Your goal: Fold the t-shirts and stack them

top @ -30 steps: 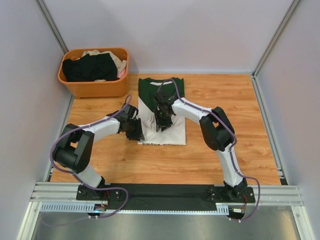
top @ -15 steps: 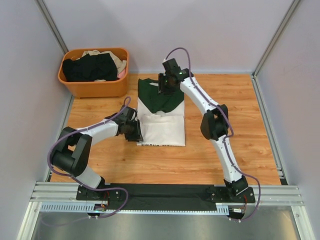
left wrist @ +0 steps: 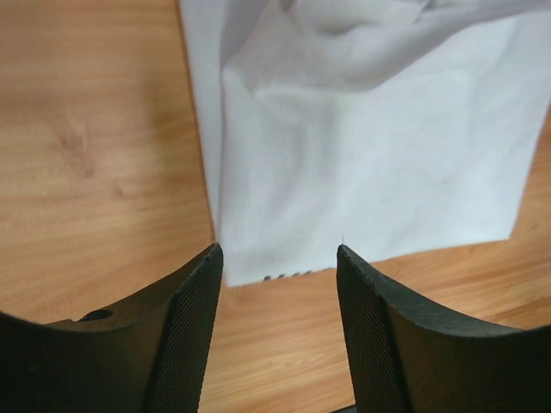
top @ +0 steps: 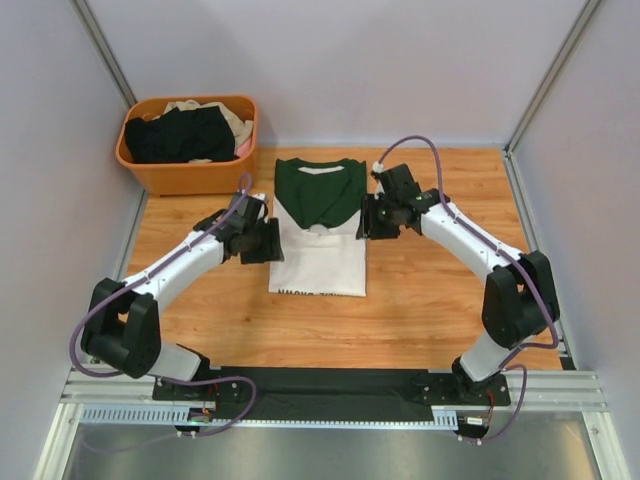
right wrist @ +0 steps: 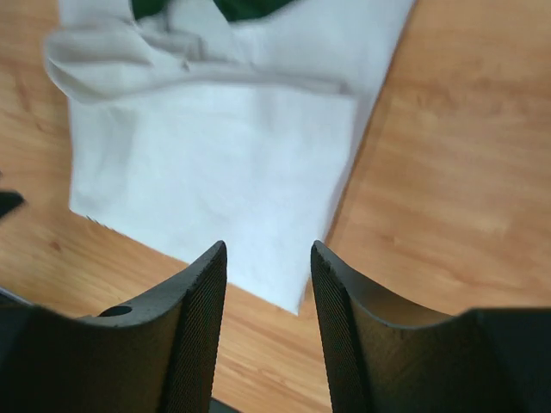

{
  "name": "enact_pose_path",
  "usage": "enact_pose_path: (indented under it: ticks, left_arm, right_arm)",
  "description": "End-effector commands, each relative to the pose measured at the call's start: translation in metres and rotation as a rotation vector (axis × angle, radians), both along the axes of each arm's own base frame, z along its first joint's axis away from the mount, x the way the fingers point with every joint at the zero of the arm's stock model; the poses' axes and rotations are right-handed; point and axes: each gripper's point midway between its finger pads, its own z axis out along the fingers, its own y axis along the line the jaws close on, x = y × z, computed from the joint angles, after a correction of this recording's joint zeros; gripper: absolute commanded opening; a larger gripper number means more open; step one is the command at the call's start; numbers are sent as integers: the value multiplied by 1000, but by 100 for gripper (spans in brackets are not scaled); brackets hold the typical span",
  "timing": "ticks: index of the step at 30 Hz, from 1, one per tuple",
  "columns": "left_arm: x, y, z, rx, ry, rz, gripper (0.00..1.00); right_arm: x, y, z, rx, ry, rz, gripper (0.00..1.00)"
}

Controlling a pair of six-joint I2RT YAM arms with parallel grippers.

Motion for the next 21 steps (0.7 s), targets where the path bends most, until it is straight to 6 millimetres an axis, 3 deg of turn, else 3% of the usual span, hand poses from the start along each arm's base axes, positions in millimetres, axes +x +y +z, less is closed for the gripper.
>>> enact_pose_path:
  ticks: [1,2,3,8,14,16,18,19,21]
  left_arm:
    - [31,-18,26,-27,-77,-43,62]
    - [44,-23,36,-37,-99,-46,62]
    - [48,-26,24,-20,-64,-50,61]
    - [78,-39,1,5,-4,-49,56]
    - [98,-55,-9,-32,4,-43,54]
    - [112,-52,-5,-1,-30,-20,54]
    - [117,-44,-14,56,-5,3,54]
    - [131,-38,-8,95,-38,28,54]
    - [135,-23,-22,174,3,66,54]
  right_arm:
    - [-18,7,1,111,-33,18,45]
    - [-32,2,-16,102,7,12,45]
    - [-38,0,-18,107,10,10,45]
    - [-63,-11,-21,118,10,18,45]
    - [-82,-22,-28,102,20,19,45]
    - [-85,-24,-31,101,26,22,45]
    - [-88,-24,-33,98,33,26,45]
    - [-90,-26,-35,93,36,27,45]
    - [-91,-27,-37,85,39,30,45]
